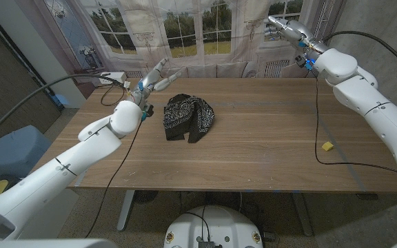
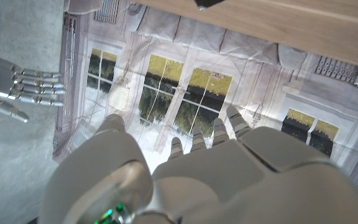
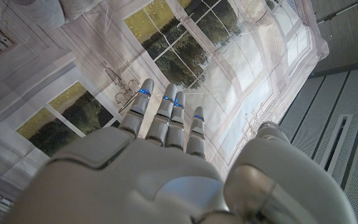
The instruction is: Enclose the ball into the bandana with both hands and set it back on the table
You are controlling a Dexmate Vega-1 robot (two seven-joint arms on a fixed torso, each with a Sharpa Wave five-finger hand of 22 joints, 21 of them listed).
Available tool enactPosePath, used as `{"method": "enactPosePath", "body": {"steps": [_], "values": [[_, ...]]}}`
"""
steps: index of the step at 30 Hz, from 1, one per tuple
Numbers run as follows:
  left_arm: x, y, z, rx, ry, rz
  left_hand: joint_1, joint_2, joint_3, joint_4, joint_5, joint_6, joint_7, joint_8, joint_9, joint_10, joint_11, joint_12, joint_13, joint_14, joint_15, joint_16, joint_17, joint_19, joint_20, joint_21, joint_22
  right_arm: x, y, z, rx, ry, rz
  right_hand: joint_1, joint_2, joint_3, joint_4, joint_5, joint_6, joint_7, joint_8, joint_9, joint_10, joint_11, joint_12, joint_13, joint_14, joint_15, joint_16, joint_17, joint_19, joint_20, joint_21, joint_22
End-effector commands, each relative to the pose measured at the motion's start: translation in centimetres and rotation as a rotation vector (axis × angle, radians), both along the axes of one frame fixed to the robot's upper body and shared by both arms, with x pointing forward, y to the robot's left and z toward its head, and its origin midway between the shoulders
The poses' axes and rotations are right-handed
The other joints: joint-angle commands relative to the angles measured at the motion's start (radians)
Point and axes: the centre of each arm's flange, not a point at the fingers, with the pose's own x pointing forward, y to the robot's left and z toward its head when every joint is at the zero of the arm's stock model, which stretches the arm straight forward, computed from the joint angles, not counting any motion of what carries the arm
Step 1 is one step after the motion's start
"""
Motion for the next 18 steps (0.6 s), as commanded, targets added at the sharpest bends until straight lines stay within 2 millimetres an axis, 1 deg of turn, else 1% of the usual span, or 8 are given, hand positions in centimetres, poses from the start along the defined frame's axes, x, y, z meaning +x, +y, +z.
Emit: {"method": "enactPosePath", "body": {"steps": [1, 7, 10, 11, 15, 17, 18], "values": [[-2.1, 0.2, 1.7, -0.107, -0.136, -0.132, -0.011, 0.001, -0.005, 0.000, 0.004, 0.008, -0.006, 0.006, 0.001, 0.014, 0.000, 0.012, 0.000, 0.017, -0.001, 0.006, -0.002, -0.057, -0.002, 0.008, 0.002, 1.6, -0.6, -1.2, 0.096, 0.027, 0.010, 0.006, -0.002, -0.003, -0.002, 0.007, 0.008, -0.007, 0.000, -0.001, -0.008, -0.002, -0.003, 0.000, -0.008, 0.002, -0.002, 0.002, 0.004, 0.000, -0.005, 0.001], [-2.4, 0.4, 2.5, -0.136, -0.170, -0.199, -0.019, -0.002, -0.008, -0.001, 0.004, 0.027, -0.015, 0.009, 0.001, 0.032, -0.003, 0.018, -0.006, 0.034, -0.005, 0.009, -0.006, -0.034, -0.002, 0.011, 0.001, 3.0, -1.0, -2.8, 0.195, 0.058, -0.008, 0.007, 0.001, -0.004, -0.004, 0.007, 0.010, -0.007, 0.000, -0.001, -0.013, -0.003, -0.005, -0.001, -0.017, 0.004, -0.003, 0.003, 0.003, 0.000, -0.008, 0.001], [-2.2, 0.7, 2.8, -0.144, -0.168, -0.250, -0.026, -0.006, -0.012, -0.001, 0.004, 0.039, -0.017, 0.010, 0.000, 0.042, -0.007, 0.020, -0.009, 0.042, -0.005, 0.011, -0.008, -0.022, -0.001, 0.013, 0.000, 4.0, -1.3, -3.8, 0.263, 0.067, 0.032, 0.006, 0.001, -0.004, -0.004, 0.007, 0.011, -0.006, 0.001, -0.001, -0.014, -0.004, -0.006, -0.002, -0.021, 0.008, -0.004, 0.004, 0.003, 0.000, -0.009, 0.001], [-2.2, 0.9, 2.8, -0.158, -0.176, -0.238, -0.028, -0.007, -0.013, 0.000, 0.004, 0.041, -0.017, 0.010, 0.000, 0.046, -0.006, 0.022, -0.010, 0.044, -0.004, 0.011, -0.008, -0.018, -0.001, 0.013, 0.000, 4.3, -1.3, -4.1, 0.282, 0.074, 0.036, 0.006, 0.001, -0.005, -0.004, 0.007, 0.012, -0.006, 0.001, -0.001, -0.014, -0.003, -0.006, -0.002, -0.022, 0.008, -0.004, 0.004, 0.003, 0.000, -0.010, 0.001], [-1.6, 1.4, 2.9, -0.191, -0.173, -0.295, -0.042, -0.011, -0.020, 0.003, 0.005, 0.059, -0.019, 0.012, 0.000, 0.058, -0.011, 0.024, -0.015, 0.057, -0.008, 0.013, -0.010, -0.004, 0.000, 0.014, -0.001, 5.4, -1.6, -5.2, 0.339, 0.097, 0.001, 0.006, 0.002, -0.005, -0.005, 0.007, 0.016, -0.006, 0.002, -0.001, -0.014, -0.003, -0.006, -0.003, -0.024, 0.009, -0.003, 0.005, 0.003, 0.000, -0.011, 0.001], [-1.1, 1.7, 3.1, -0.198, -0.153, -0.347, -0.054, -0.013, -0.025, 0.008, 0.007, 0.076, -0.020, 0.015, -0.001, 0.066, -0.012, 0.027, -0.019, 0.063, -0.009, 0.014, -0.011, 0.006, 0.001, 0.015, -0.001, 6.2, -2.0, -5.8, 0.367, 0.136, -0.011, 0.007, 0.002, -0.005, -0.006, 0.007, 0.017, -0.005, 0.003, -0.001, -0.014, -0.003, -0.006, -0.003, -0.024, 0.009, -0.003, 0.005, 0.003, 0.000, -0.012, 0.001], [-1.1, 1.7, 3.0, -0.236, -0.171, -0.360, -0.058, -0.014, -0.027, 0.009, 0.007, 0.078, -0.022, 0.014, -0.001, 0.070, -0.013, 0.027, -0.020, 0.063, -0.009, 0.013, -0.011, 0.008, 0.001, 0.014, -0.001, 6.8, -2.3, -6.2, 0.392, 0.172, -0.003, 0.007, 0.002, -0.006, -0.006, 0.007, 0.018, -0.005, 0.003, -0.001, -0.014, -0.002, -0.006, -0.004, -0.024, 0.009, -0.003, 0.005, 0.003, 0.000, -0.013, 0.001]]}}
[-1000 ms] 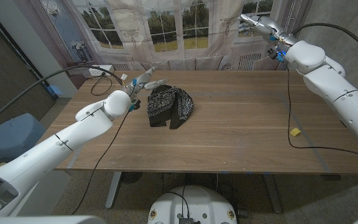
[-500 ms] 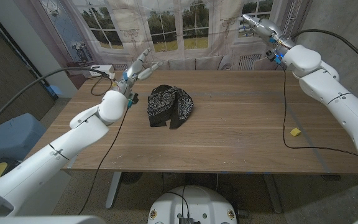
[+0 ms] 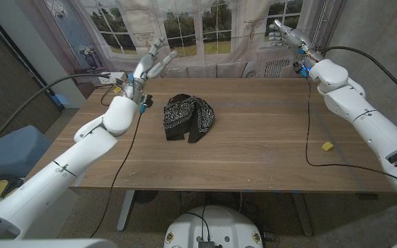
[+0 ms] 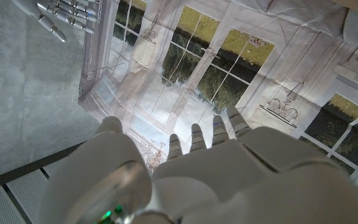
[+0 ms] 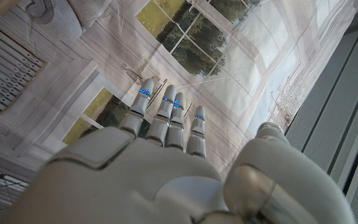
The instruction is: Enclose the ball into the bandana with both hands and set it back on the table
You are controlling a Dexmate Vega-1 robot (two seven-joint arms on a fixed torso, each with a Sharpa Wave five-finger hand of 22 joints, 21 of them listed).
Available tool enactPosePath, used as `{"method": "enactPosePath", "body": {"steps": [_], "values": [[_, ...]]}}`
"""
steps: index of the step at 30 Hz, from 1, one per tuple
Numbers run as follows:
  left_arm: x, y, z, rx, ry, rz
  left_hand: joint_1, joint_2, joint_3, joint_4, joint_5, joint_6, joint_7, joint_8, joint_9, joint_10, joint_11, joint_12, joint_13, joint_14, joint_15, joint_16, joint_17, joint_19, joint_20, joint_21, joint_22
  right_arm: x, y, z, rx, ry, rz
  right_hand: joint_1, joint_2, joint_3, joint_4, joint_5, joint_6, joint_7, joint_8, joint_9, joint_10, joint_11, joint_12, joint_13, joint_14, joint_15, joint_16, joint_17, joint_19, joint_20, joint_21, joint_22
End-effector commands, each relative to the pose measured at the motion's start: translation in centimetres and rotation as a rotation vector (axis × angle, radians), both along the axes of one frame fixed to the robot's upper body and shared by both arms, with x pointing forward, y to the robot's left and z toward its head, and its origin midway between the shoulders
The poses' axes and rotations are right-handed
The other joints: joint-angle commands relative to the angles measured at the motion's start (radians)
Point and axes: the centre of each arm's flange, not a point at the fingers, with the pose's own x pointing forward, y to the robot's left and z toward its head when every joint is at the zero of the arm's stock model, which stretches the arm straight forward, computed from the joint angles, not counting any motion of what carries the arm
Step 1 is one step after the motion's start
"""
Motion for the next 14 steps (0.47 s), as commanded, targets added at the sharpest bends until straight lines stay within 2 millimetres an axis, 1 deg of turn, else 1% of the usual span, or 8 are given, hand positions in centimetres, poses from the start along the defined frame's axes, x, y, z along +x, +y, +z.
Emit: {"method": "enactPosePath", "body": {"steps": [1, 3, 5, 6, 8, 10, 12, 14], "values": [[0.5, 1.2, 1.0, -0.108, -0.031, -0.183, -0.024, -0.001, -0.013, 0.007, 0.008, 0.029, -0.006, 0.008, -0.001, 0.016, -0.001, 0.009, -0.003, 0.013, 0.002, 0.003, -0.001, 0.010, 0.002, 0.006, 0.001, 3.9, -1.5, -3.5, 0.178, 0.147, -0.006, 0.007, 0.002, -0.002, -0.002, 0.007, 0.011, 0.002, 0.003, -0.001, -0.003, -0.001, 0.000, 0.002, -0.006, -0.004, 0.001, 0.002, 0.003, 0.000, -0.001, 0.002], [0.6, 1.4, 1.3, -0.071, -0.032, -0.202, -0.036, -0.001, -0.017, 0.012, 0.009, 0.043, -0.007, 0.009, -0.002, 0.031, -0.003, 0.013, -0.007, 0.023, 0.000, 0.005, -0.002, 0.017, 0.002, 0.005, 0.001, 4.4, -2.0, -4.1, 0.199, 0.179, -0.053, 0.007, 0.002, -0.002, -0.003, 0.007, 0.011, 0.004, 0.003, -0.001, -0.005, 0.001, 0.000, 0.001, -0.008, -0.001, 0.000, 0.002, 0.003, 0.000, -0.002, 0.002], [0.7, 1.7, 1.2, -0.102, -0.043, -0.198, -0.038, -0.001, -0.018, 0.013, 0.010, 0.044, -0.007, 0.009, -0.002, 0.030, -0.004, 0.012, -0.008, 0.023, -0.001, 0.005, -0.002, 0.018, 0.002, 0.005, 0.001, 4.8, -2.3, -4.9, 0.225, 0.209, -0.080, 0.006, 0.003, -0.003, -0.003, 0.007, 0.011, 0.004, 0.002, -0.001, -0.008, 0.003, -0.001, 0.001, -0.012, 0.003, 0.000, 0.003, 0.000, 0.000, -0.005, 0.002], [0.8, 1.9, 1.3, -0.103, -0.041, -0.223, -0.040, -0.001, -0.019, 0.014, 0.010, 0.046, -0.008, 0.009, -0.002, 0.030, -0.004, 0.012, -0.008, 0.023, -0.001, 0.005, -0.002, 0.019, 0.002, 0.005, 0.001, 5.1, -2.5, -5.3, 0.237, 0.219, -0.084, 0.005, 0.003, -0.004, -0.003, 0.007, 0.009, 0.006, 0.002, -0.001, -0.008, 0.003, -0.001, 0.001, -0.013, 0.003, 0.000, 0.003, 0.000, 0.000, -0.005, 0.002], [1.0, 2.2, 1.1, -0.158, -0.034, -0.243, -0.048, 0.001, -0.021, 0.018, 0.011, 0.047, -0.009, 0.007, -0.002, 0.026, -0.005, 0.009, -0.010, 0.021, 0.001, 0.003, -0.003, 0.022, 0.002, 0.004, 0.001, 5.7, -2.7, -6.3, 0.293, 0.220, -0.075, 0.005, 0.004, -0.005, -0.003, 0.007, 0.009, 0.006, 0.001, -0.001, -0.009, 0.002, -0.001, 0.001, -0.015, 0.008, 0.000, 0.004, -0.002, 0.000, -0.007, 0.002], [1.5, 2.5, 1.0, -0.190, -0.024, -0.276, -0.058, 0.004, -0.024, 0.023, 0.013, 0.046, -0.018, 0.003, -0.002, 0.019, -0.007, 0.006, -0.013, 0.020, 0.001, 0.001, -0.003, 0.023, 0.003, 0.003, 0.001, 6.0, -2.5, -6.9, 0.300, 0.220, -0.098, 0.004, 0.004, -0.005, -0.004, 0.007, 0.008, 0.008, 0.001, -0.001, -0.010, 0.004, -0.001, 0.000, -0.017, 0.009, 0.001, 0.004, -0.003, 0.000, -0.009, 0.002], [2.0, 2.7, 0.9, -0.221, -0.004, -0.301, -0.071, 0.007, -0.028, 0.030, 0.015, 0.044, -0.022, -0.002, -0.003, 0.008, -0.015, -0.001, -0.017, 0.015, 0.004, -0.003, -0.004, 0.020, 0.003, -0.002, 0.000, 6.5, -1.9, -7.3, 0.318, 0.200, -0.064, 0.004, 0.005, -0.006, -0.004, 0.007, 0.005, 0.007, 0.000, -0.001, -0.010, 0.004, -0.001, 0.000, -0.018, 0.009, 0.001, 0.005, -0.004, 0.000, -0.010, 0.002], [2.4, 2.8, 0.5, -0.267, 0.012, -0.299, -0.087, 0.012, -0.033, 0.038, 0.018, 0.032, -0.025, -0.011, -0.004, -0.002, -0.015, -0.007, -0.023, 0.008, 0.008, -0.007, -0.004, 0.012, 0.003, -0.010, 0.000, 6.9, -1.2, -7.1, 0.297, 0.196, -0.027, 0.003, 0.005, -0.007, -0.004, 0.007, 0.003, 0.007, -0.001, -0.001, -0.012, 0.005, -0.002, 0.000, -0.019, 0.009, 0.001, 0.005, -0.004, 0.000, -0.011, 0.002]]}}
